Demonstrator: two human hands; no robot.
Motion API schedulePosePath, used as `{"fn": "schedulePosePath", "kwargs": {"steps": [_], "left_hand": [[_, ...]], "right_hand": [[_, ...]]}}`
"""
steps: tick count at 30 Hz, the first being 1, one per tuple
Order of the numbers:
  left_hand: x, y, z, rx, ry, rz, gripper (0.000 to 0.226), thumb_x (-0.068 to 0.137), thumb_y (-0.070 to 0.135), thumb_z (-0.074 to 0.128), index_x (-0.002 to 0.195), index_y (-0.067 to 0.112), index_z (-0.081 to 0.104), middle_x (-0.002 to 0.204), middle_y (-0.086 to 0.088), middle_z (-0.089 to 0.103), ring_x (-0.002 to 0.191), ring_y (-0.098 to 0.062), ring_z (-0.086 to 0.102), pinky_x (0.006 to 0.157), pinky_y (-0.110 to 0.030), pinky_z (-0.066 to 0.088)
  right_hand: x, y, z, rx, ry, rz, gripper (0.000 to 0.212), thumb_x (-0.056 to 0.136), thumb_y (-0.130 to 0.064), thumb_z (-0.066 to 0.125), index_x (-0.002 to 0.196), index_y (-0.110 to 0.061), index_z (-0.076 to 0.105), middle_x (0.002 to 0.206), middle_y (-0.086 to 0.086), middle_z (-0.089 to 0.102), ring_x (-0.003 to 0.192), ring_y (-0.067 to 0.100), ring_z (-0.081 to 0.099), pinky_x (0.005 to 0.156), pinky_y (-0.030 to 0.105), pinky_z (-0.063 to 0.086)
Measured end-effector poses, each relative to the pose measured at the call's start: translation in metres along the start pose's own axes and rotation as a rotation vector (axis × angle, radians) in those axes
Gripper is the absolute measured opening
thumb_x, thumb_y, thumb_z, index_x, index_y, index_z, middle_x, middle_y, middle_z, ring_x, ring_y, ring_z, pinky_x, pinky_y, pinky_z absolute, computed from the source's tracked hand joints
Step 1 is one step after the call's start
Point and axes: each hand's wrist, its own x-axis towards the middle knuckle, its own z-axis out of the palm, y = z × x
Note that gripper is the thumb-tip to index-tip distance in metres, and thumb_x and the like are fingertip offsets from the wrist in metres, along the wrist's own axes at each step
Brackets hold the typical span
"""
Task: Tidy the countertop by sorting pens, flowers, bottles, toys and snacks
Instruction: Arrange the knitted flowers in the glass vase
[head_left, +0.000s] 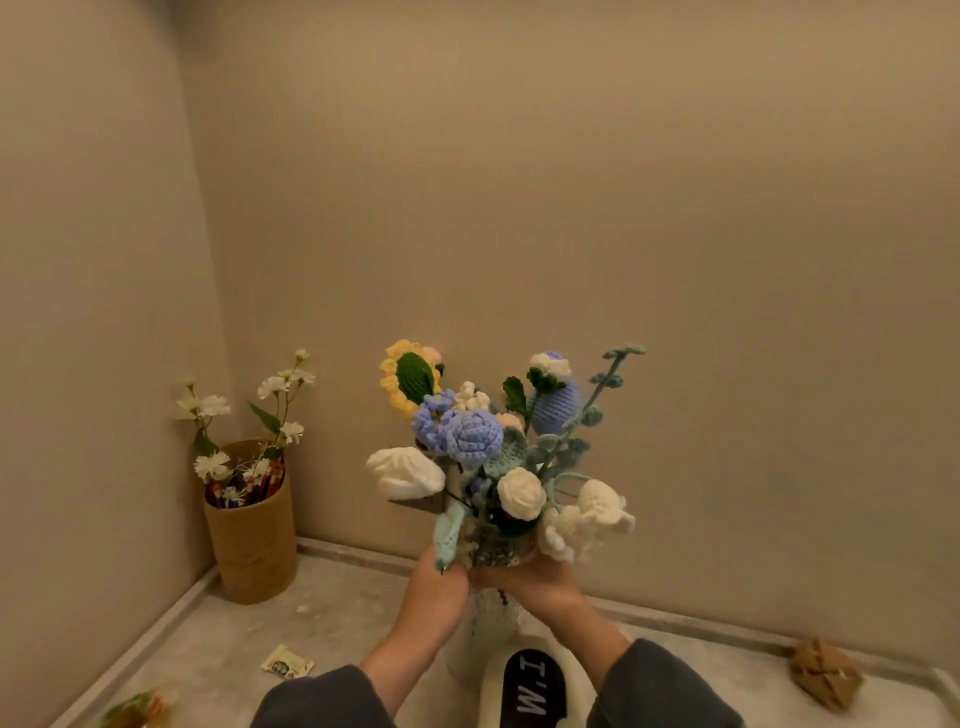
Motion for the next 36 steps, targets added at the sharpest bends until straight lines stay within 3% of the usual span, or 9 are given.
{"fn": "schedulePosePath", "kwargs": {"steps": [3,7,11,15,20,23,28,32,36], "left_hand": [[-0.016,0.021,-0.002,0.009,-0.052,0.102,0.035,0.095,0.001,0.048,0.114,0.029,0.053,0.114,0.001,0.063,0.104,-0.013,0.059,0.096,-0.033,0.049],[-0.028,0.050,0.003,-0.084,-0.135,0.189,0.028,0.097,-0.002,0.044,0.115,0.018,0.052,0.104,-0.001,0.061,0.085,-0.002,0.057,0.067,-0.007,0.049],[-0.037,0.079,0.023,-0.126,-0.170,0.230,0.029,0.094,0.009,0.056,0.107,0.035,0.058,0.115,-0.002,0.066,0.099,-0.013,0.064,0.084,-0.025,0.053],[-0.057,0.102,0.057,-0.129,-0.291,0.262,0.040,0.094,0.006,0.049,0.125,0.031,0.054,0.121,0.003,0.064,0.108,-0.013,0.062,0.091,-0.036,0.052],[-0.093,0.115,0.123,-0.124,-0.413,0.201,0.044,0.097,0.004,0.041,0.135,0.025,0.044,0.118,0.008,0.055,0.103,-0.010,0.057,0.086,-0.031,0.052],[-0.115,0.115,0.167,-0.115,-0.483,0.143,0.046,0.096,0.002,0.039,0.138,0.022,0.043,0.119,0.006,0.053,0.107,-0.014,0.055,0.094,-0.037,0.050],[-0.153,0.108,0.243,-0.130,-0.578,0.071,0.043,0.097,0.005,0.043,0.132,0.028,0.044,0.116,0.006,0.057,0.096,-0.010,0.058,0.075,-0.023,0.050],[-0.169,0.096,0.292,-0.080,-0.604,0.030,0.045,0.096,0.007,0.047,0.139,0.020,0.043,0.132,-0.006,0.052,0.114,-0.022,0.055,0.088,-0.032,0.050],[-0.179,0.089,0.326,-0.043,-0.601,0.040,0.043,0.095,0.008,0.050,0.135,0.020,0.043,0.123,-0.003,0.054,0.103,-0.020,0.058,0.068,-0.022,0.051]], "right_hand": [[-0.002,-0.004,-0.003,-0.018,0.064,-0.008,0.067,0.059,-0.029,0.092,0.118,-0.023,0.059,0.120,-0.004,0.065,0.110,0.015,0.061,0.099,0.031,0.049],[-0.022,-0.019,-0.029,0.086,0.147,-0.073,0.053,0.066,-0.019,0.088,0.112,-0.021,0.062,0.112,-0.002,0.067,0.103,0.013,0.062,0.085,0.025,0.051],[-0.053,-0.043,-0.076,0.099,0.141,-0.208,0.029,0.080,-0.008,0.077,0.104,-0.012,0.063,0.091,-0.009,0.062,0.080,0.001,0.058,0.058,0.003,0.044],[-0.088,-0.051,-0.127,0.091,0.164,-0.304,0.043,0.078,0.003,0.076,0.116,-0.008,0.061,0.100,-0.008,0.065,0.080,-0.013,0.062,0.068,0.003,0.046],[-0.129,-0.022,-0.199,0.000,0.228,-0.254,0.062,0.065,-0.021,0.085,0.122,-0.021,0.062,0.120,0.003,0.067,0.115,0.023,0.060,0.101,0.046,0.049],[-0.149,0.002,-0.240,-0.059,0.266,-0.162,0.050,0.061,-0.015,0.084,0.108,-0.023,0.068,0.111,0.003,0.070,0.109,0.021,0.062,0.099,0.045,0.050],[-0.184,0.046,-0.303,-0.046,0.349,-0.103,0.047,0.061,-0.001,0.083,0.094,-0.028,0.065,0.100,-0.002,0.071,0.100,0.017,0.064,0.087,0.034,0.056],[-0.197,0.083,-0.344,-0.016,0.356,-0.072,0.046,0.065,0.008,0.081,0.090,-0.026,0.061,0.094,-0.003,0.069,0.090,0.011,0.064,0.071,0.018,0.054],[-0.190,0.121,-0.372,0.026,0.361,-0.022,0.043,0.062,0.005,0.081,0.095,-0.018,0.066,0.099,0.005,0.072,0.093,0.016,0.066,0.069,0.021,0.054]]}}
